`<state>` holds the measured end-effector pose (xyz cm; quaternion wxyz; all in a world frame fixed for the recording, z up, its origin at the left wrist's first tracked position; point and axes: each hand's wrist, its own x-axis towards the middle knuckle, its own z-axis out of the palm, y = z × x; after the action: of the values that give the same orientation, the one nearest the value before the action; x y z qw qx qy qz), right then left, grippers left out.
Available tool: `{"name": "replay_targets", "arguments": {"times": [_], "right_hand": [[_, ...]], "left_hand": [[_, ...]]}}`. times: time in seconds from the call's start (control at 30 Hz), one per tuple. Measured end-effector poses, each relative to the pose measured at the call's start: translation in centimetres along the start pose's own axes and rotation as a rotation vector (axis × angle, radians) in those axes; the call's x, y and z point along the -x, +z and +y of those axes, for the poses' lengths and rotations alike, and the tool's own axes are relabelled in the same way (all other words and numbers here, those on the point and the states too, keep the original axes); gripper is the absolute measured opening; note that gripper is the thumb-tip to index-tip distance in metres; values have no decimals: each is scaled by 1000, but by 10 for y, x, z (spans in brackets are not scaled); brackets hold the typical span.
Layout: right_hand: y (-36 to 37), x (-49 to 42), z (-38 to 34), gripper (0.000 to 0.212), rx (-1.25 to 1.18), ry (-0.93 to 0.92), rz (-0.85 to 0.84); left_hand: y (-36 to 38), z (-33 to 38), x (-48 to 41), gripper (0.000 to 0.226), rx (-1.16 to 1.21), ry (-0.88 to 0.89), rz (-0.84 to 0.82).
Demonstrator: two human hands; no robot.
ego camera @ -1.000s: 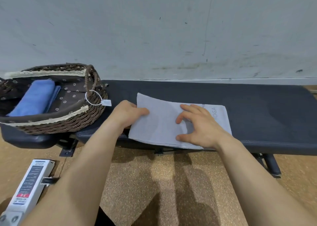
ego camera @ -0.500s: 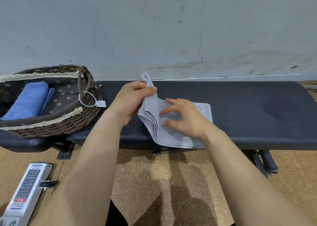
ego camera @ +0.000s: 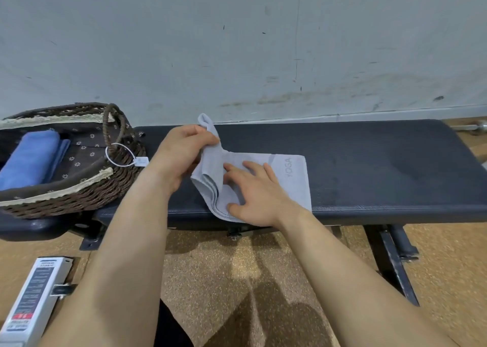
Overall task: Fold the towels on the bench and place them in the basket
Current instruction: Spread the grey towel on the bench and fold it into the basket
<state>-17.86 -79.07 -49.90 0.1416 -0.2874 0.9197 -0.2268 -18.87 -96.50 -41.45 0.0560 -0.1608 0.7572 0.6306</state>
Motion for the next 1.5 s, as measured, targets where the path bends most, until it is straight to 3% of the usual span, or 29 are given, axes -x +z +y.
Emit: {"name": "replay_targets", "arguments": {"times": [0.1,0.17,0.33,0.43,0.53,0.7,0.83,0.9,0.97,1.03,1.1,1.17,1.27,1.33,1.5], "right_hand": [[-9,-4,4,52,-95,-36,-14],[-25,-1,12,36,-176,-37,133],[-58,28,44,20,-128,357,426],[-60,39,59,13,-144,455,389],[-58,47,68,19,-199,511,253],[-57,52,79,19,-247,503,284],[-64,60,89,19,-433,520,308],[-66,61,89,21,-464,575,334],[-67,59,86,25,-349,611,441],[-67,55,74,28,-227,562,590],[-62,48,58,34,-110,371,668],[-52,38,44,46,35,210,570],[-34,31,38,60,181,214,238],[-27,35,49,64,206,271,103],[-15,42,64,68,163,248,133]], "left_hand": [[15,1,1,7,19,28,-33],[29,1,1,11,28,50,-33],[65,-3,1,16,-100,84,65],[88,-6,2,12,-344,164,122],[110,-7,5,10,-481,198,111],[144,-12,6,26,-657,195,34],[157,-18,7,33,-781,148,-48],[156,-18,6,29,-767,101,-128],[146,-12,6,21,-593,55,-217],[129,-5,6,15,-498,154,-138],[109,-9,4,13,-646,372,118],[96,-23,2,23,-783,527,233],[95,-51,-2,43,-1016,541,46],[94,-64,-5,52,-1213,491,-45],[84,-81,-10,61,-1207,406,-172]]}}
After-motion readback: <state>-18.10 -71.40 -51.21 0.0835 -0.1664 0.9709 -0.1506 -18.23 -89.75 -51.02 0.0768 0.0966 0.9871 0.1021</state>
